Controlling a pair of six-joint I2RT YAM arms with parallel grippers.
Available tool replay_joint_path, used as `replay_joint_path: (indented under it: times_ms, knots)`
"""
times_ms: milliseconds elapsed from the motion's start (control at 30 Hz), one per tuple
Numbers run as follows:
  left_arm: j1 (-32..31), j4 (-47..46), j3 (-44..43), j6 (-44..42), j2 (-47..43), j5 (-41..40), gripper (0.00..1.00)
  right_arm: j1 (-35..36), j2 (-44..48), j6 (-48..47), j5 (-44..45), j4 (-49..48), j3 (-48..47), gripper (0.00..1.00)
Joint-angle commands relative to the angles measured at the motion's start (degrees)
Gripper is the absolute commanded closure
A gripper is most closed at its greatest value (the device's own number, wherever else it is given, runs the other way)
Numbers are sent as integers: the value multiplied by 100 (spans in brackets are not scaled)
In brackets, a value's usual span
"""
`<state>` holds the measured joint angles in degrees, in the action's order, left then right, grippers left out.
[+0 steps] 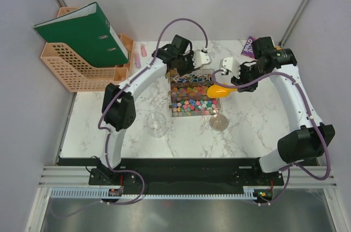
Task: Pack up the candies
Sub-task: Adjust the storage box at the center of the board, then scoop the fake candies from the storage box.
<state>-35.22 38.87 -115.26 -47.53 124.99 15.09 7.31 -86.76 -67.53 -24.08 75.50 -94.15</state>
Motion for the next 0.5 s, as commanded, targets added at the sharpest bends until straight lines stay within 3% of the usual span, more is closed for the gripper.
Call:
replay_joint_path:
  times_ms: [0, 33, 233, 467]
  knots:
    - [340, -161, 257, 903, -1107, -296, 66, 305, -130, 72, 306, 799, -261, 100]
    - [375, -135, 659, 955, -1387, -514, 97, 384, -218, 143, 446, 790, -288, 100]
    - [674, -143, 2549, 1175, -2381, -622, 98, 824, -561, 538, 1159, 799, -798, 100]
    - [745, -126, 3607, 1175, -2629, -490, 98, 1228, -684, 609, 1765, 808, -649, 100]
